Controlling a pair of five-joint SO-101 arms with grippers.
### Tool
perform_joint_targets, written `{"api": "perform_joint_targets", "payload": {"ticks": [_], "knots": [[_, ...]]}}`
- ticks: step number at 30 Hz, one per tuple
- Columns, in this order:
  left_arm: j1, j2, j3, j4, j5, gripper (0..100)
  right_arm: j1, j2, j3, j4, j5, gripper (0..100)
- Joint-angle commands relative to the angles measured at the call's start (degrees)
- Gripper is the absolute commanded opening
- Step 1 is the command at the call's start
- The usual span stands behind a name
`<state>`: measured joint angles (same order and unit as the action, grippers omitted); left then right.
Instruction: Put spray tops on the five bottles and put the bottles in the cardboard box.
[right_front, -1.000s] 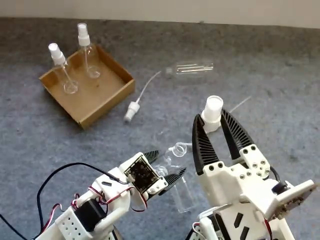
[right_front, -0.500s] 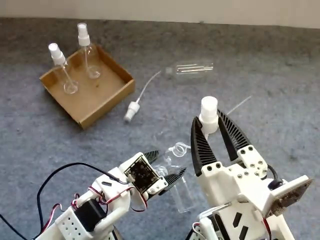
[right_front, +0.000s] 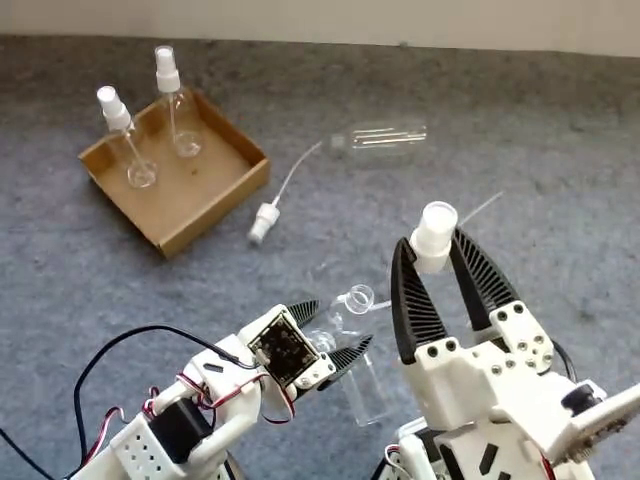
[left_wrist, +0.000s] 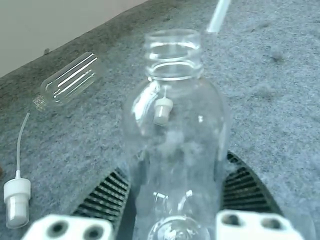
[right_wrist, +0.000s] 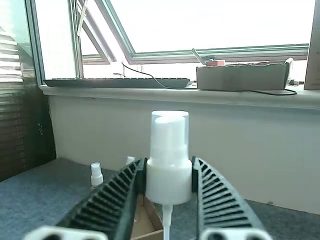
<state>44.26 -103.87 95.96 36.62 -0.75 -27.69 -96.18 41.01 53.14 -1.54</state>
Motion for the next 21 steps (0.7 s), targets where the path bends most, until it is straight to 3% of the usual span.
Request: {"api": "perform_joint_targets", "payload": {"ticks": [1,7,13,21], "knots": [[0.5,-0.4,1.2,0.0,-0.5,5,-0.8,-0.1,-2.9,0.3,0.3,11.1],[0.5,-0.4,1.2,0.0,-0.5,5,-4.2,-0.1,-2.3,0.2,-4.3,11.1],[0.5,-0.4,1.2,0.0,-0.5,5,-5.1,-0.1,-1.7,-0.2,-4.3,11.2],[0.5,-0.4,1.2,0.1,-0.5,5,-5.1,0.0,-1.1,-6.4,6.0,11.2]]}}
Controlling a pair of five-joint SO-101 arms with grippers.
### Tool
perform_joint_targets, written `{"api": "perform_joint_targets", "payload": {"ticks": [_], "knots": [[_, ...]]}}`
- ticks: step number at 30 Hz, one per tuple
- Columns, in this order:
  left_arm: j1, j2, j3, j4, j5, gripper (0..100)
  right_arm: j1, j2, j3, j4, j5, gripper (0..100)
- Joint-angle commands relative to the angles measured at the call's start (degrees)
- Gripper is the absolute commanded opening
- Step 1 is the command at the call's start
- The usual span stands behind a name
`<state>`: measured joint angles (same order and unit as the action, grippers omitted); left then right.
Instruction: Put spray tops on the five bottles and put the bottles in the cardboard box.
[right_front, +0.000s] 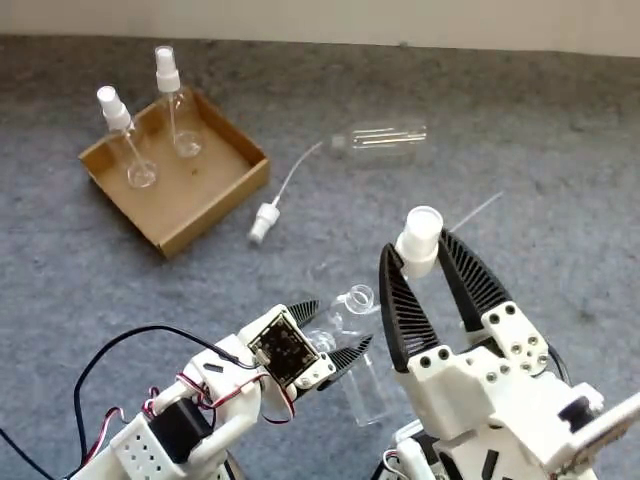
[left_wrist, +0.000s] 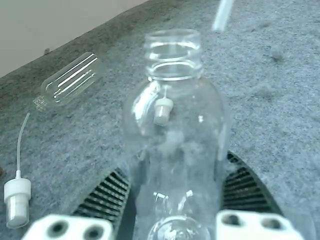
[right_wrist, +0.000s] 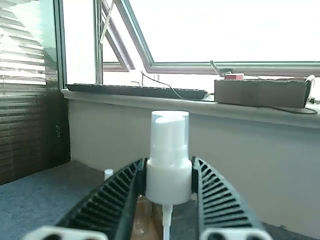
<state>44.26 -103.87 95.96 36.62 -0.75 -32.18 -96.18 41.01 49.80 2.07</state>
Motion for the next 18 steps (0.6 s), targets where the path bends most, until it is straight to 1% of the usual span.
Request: {"api": "perform_joint_targets", "payload": {"ticks": [1,6,9,18], "knots": [[0.5,-0.4,1.2,0.1,-0.5,5,-0.7,0.2,-0.6,-3.4,2.4,11.2],[0.5,-0.4,1.2,0.1,-0.5,5,-0.7,-0.1,0.9,-7.3,2.4,11.2],[0.5,-0.4,1.2,0.1,-0.5,5,-0.7,0.0,1.5,-7.0,2.4,11.2],[0.5,-0.4,1.2,0.1,-0.5,5,-0.7,-0.1,11.6,-7.3,2.6,11.2]]}}
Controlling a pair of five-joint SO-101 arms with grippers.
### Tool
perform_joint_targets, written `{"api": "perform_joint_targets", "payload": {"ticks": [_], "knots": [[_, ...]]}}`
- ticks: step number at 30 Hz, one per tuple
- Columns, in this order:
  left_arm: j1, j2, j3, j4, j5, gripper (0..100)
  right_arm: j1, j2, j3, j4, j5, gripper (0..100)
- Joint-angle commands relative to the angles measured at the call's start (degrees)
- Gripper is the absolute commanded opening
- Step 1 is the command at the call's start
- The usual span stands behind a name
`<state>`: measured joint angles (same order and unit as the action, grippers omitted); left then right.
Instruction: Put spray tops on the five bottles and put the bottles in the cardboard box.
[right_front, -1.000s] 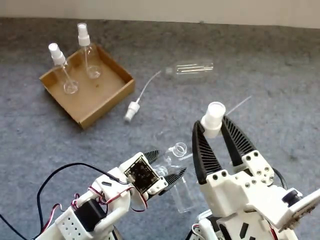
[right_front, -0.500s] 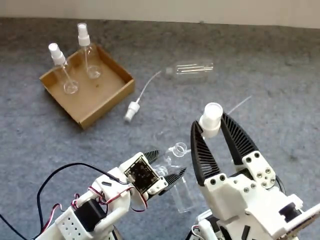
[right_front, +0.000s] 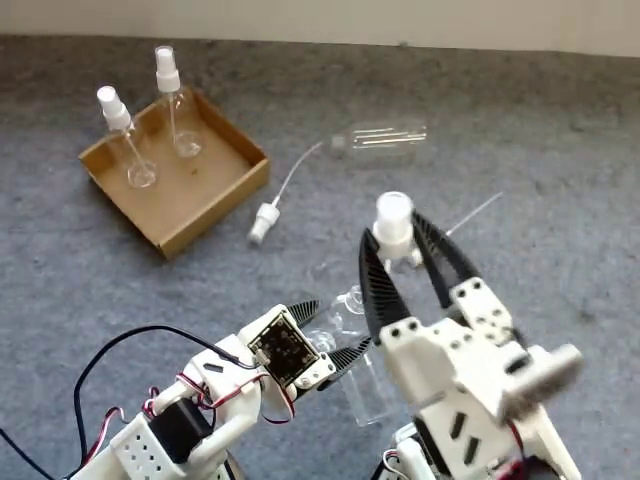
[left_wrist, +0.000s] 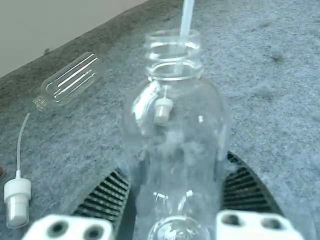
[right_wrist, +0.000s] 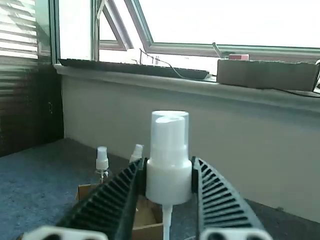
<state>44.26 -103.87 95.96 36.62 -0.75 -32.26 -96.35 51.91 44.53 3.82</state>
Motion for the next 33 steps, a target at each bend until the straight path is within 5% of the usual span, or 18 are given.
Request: {"api": "perform_joint_targets", "payload": {"ticks": [1,18,24,33], "knots": [[0.5,-0.4,1.2,0.1,-0.5,5,-0.6,0.0,1.3,-2.1,0.6,11.2],[-7.7,-0.5,1.2,-0.2,-0.3,5,-1.0,0.0,13.4,0.0,0.9,12.2],[-7.6,-0.5,1.2,-0.2,-0.3,5,-1.0,0.0,13.1,6.8,1.0,28.6],[-7.6,-0.5,1.2,-0.2,-0.4,5,1.5,0.0,3.9,7.6,1.1,29.6]]}}
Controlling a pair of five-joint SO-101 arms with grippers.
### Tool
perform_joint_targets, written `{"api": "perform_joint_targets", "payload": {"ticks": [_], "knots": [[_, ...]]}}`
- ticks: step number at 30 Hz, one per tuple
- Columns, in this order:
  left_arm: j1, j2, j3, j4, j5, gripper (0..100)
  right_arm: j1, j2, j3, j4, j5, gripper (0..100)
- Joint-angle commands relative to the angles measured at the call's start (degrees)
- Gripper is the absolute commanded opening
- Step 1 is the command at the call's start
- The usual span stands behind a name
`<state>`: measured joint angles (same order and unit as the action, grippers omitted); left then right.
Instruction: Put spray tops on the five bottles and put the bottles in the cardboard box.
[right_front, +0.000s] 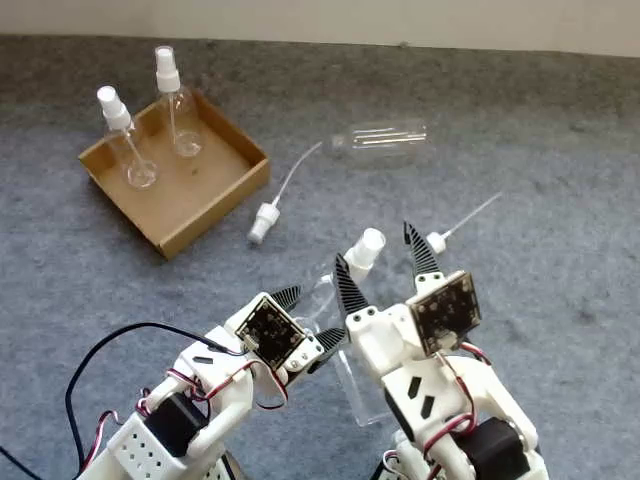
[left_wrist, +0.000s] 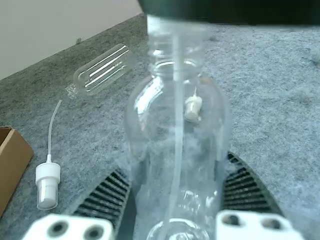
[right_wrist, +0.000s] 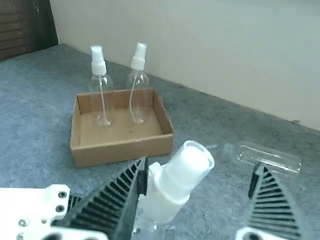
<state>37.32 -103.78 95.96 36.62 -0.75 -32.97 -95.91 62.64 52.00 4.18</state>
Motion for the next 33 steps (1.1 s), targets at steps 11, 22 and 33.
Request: {"api": "perform_joint_targets", "payload": {"ticks": [11,22,33], "knots": [[-0.7,-0.6,1.2,-0.3,-0.4,5,15.8,-0.4,-13.8,0.2,0.4,28.8],[-10.2,-0.6,1.1,-6.5,-0.2,5,16.1,-0.4,-2.3,-0.7,0.4,1.2],[-12.7,-0.6,1.1,-11.0,-0.4,5,16.1,-0.4,19.6,-14.8,0.7,1.2]]}}
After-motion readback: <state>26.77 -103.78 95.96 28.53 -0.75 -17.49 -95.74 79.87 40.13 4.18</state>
